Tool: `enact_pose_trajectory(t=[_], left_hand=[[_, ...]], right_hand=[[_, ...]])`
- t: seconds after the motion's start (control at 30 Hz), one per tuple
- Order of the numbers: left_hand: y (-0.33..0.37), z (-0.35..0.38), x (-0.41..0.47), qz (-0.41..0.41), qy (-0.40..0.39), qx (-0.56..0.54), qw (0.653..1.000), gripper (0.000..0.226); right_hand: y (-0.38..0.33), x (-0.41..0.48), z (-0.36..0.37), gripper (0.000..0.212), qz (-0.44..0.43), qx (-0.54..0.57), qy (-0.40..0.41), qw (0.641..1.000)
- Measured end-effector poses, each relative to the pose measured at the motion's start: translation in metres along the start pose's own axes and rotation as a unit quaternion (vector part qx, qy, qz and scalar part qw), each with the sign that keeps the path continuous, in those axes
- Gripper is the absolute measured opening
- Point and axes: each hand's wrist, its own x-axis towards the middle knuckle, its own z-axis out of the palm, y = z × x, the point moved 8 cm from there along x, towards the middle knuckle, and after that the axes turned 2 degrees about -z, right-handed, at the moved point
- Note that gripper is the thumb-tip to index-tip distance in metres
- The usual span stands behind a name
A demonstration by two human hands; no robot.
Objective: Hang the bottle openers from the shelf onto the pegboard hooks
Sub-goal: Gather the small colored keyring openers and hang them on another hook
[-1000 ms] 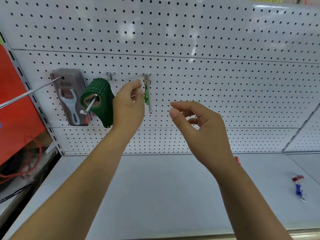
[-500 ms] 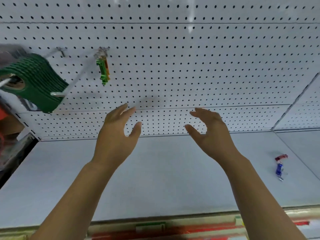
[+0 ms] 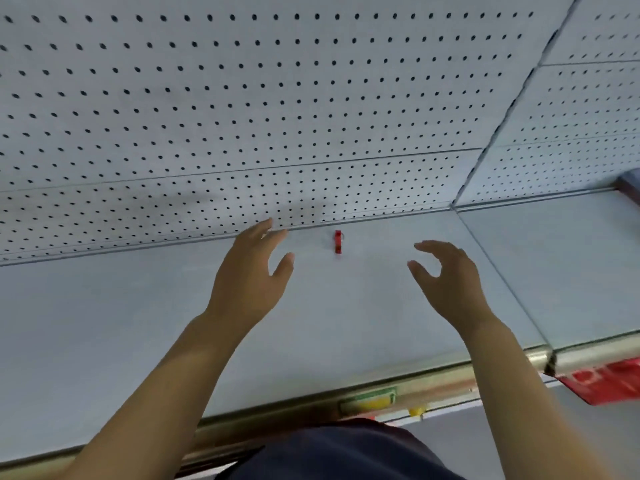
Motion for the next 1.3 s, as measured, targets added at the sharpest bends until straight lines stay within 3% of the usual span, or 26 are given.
enact_pose_trajectory(t=[0.27, 0.47, 0.63, 0.87, 0.93, 1.13, 1.3], left_hand=[[0.014, 0.113, 0.015, -0.045, -0.104, -0.002, 0.994, 0.050], [0.009, 0.158, 0.033, -0.100, -0.139, -0.014, 0.985, 0.050], [0.016, 0.165, 0.070, -0.092, -0.103, 0.000, 0.990, 0.018], [0.024, 0.176, 0.109, -0.055, -0.095, 0.008, 0.994, 0.012], [0.020, 0.178, 0.114, -0.065, -0.089, -0.010, 0.994, 0.005], [0.016, 0.183, 0.117, -0.110, -0.107, -0.073, 0.985, 0.029], [0.013, 0.183, 0.109, -0.156, -0.112, -0.121, 0.974, 0.013]], right_hand=[[0.127, 0.034, -0.028, 0.029, 0.108, -0.032, -0.020, 0.993], [0.160, 0.063, -0.016, 0.035, 0.095, -0.071, -0.061, 0.991], [0.163, 0.085, -0.001, 0.021, 0.067, -0.103, -0.093, 0.988], [0.149, 0.101, 0.012, 0.009, 0.088, 0.013, -0.112, 0.990], [0.142, 0.102, 0.013, 0.008, 0.117, 0.070, -0.112, 0.984], [0.119, 0.098, 0.014, 0.007, 0.148, 0.197, -0.083, 0.966], [0.101, 0.091, 0.024, 0.014, 0.181, 0.245, -0.112, 0.946]])
